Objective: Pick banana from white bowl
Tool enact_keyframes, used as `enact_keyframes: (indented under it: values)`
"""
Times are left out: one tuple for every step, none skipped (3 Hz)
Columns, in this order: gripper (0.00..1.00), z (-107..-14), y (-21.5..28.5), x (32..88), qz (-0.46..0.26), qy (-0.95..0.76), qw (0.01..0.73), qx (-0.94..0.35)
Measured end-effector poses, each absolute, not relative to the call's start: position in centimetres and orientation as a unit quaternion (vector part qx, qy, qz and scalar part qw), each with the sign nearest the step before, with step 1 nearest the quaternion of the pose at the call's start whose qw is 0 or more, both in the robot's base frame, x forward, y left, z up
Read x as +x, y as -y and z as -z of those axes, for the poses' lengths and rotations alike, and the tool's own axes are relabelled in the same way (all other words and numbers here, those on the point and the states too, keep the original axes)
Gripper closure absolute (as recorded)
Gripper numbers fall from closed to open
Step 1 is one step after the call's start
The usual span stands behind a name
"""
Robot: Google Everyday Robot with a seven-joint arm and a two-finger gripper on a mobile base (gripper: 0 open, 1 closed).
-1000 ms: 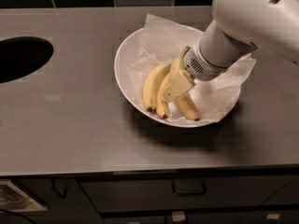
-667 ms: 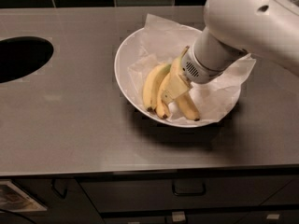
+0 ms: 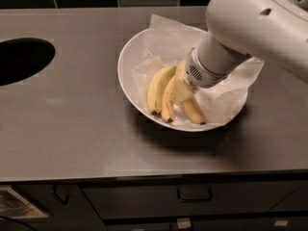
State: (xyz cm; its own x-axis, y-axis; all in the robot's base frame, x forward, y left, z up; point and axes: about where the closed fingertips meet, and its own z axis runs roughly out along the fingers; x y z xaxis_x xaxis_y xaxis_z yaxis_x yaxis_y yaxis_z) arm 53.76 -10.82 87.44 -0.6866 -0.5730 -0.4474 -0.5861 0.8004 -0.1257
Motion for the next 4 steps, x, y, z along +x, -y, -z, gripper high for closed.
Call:
enact_keyframes:
  values:
    - [0.46,-86.95,10.78,53.73,-0.006,-0.921,0.237,-0.310]
    - [0.46,-86.56,10.71,53.71,0.002,-0.923,0.233,-0.307]
    - [0.65,-86.56,10.71,53.71,0.002,-0.923,0.233,-0.307]
    - [0.88,-86.56,10.71,53.71,0.002,-0.923,0.233,-0.307]
